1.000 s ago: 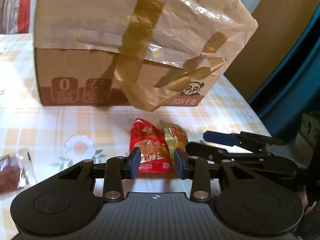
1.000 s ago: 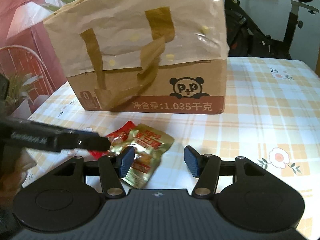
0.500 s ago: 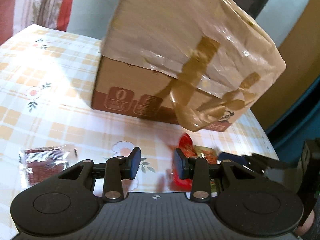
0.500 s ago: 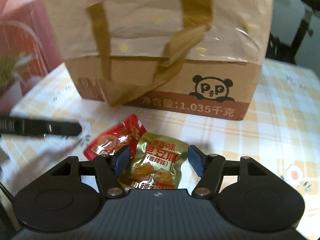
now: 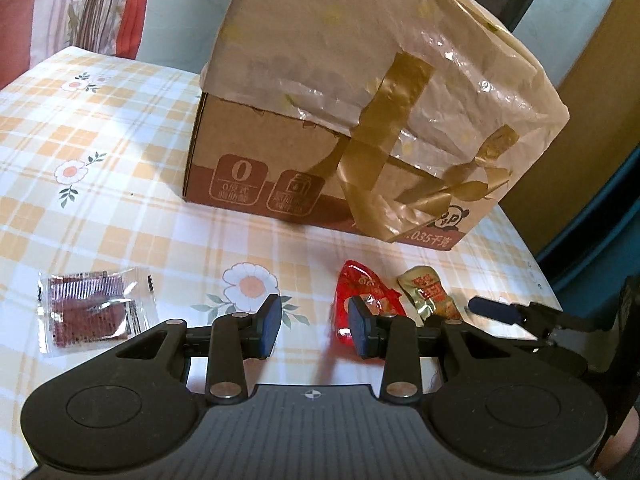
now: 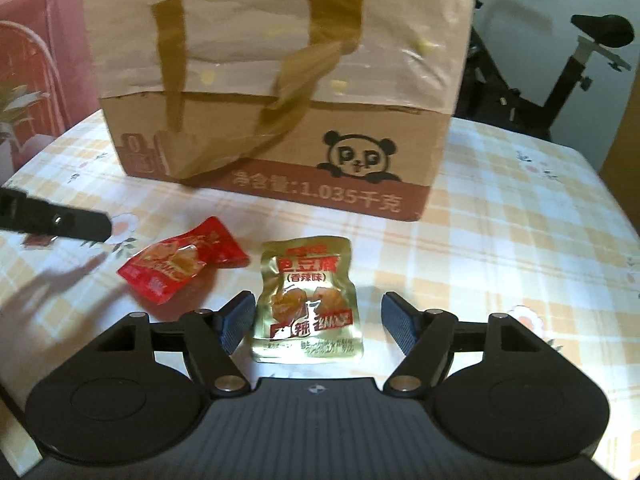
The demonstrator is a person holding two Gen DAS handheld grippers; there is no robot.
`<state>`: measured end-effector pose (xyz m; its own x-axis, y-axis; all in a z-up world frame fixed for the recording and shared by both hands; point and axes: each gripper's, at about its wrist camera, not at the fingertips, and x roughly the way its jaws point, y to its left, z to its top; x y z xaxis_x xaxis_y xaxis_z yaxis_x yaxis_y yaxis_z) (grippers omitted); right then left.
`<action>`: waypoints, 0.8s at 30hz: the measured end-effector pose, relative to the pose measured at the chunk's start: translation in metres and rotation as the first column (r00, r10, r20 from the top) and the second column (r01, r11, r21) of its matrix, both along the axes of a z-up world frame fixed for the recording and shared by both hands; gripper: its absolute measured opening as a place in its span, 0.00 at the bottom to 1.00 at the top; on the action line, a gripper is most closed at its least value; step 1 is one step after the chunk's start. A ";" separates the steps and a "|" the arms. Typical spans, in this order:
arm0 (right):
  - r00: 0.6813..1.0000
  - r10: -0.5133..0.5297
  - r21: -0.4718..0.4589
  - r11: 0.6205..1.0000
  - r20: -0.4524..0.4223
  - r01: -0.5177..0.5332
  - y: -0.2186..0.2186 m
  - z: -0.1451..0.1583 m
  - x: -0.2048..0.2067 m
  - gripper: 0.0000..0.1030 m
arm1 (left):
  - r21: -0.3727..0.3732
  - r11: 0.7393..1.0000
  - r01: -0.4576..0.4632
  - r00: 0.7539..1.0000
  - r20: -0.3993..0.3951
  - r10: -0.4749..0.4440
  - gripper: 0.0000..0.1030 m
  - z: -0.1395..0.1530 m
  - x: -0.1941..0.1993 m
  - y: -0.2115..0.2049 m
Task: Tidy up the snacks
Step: 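Grasp the gold spicy snack packet with the right tool, then grasp the clear packet of brown snack with left tool while right tool holds the gold packet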
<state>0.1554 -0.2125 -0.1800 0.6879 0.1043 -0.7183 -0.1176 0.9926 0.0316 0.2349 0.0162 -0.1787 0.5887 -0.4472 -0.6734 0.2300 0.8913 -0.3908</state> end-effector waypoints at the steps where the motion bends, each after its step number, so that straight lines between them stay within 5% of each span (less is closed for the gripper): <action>1: 1.000 0.002 0.005 1.000 0.008 -0.002 -0.001 0.001 0.000 0.70 | -0.001 1.000 -0.002 1.000 -0.002 0.002 0.37 -0.001 -0.001 0.001; 8: 0.995 0.080 -0.050 0.996 0.052 -0.077 0.013 -0.006 0.011 0.69 | 0.013 1.000 -0.004 1.000 -0.004 0.004 0.37 -0.005 -0.002 -0.001; 11: 0.994 0.084 -0.004 0.996 0.070 -0.084 0.007 -0.011 0.010 0.67 | 0.012 1.000 -0.013 1.000 -0.008 0.013 0.37 -0.007 -0.002 0.000; 19: 0.987 0.128 0.020 0.991 0.101 -0.131 0.004 -0.010 0.001 0.46 | 0.025 1.000 -0.019 1.000 -0.014 0.019 0.37 -0.010 -0.002 -0.001; 24: 0.983 0.141 0.017 0.989 0.116 -0.144 0.006 -0.010 -0.001 0.43 | 0.035 0.999 -0.036 0.999 -0.001 0.036 0.37 -0.007 0.000 0.002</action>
<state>0.1547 -0.2065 -0.1900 0.7419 0.2245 -0.6318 -0.2621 0.9644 0.0349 0.2347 0.0179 -0.1861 0.6029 -0.4023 -0.6890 0.1969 0.9119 -0.3601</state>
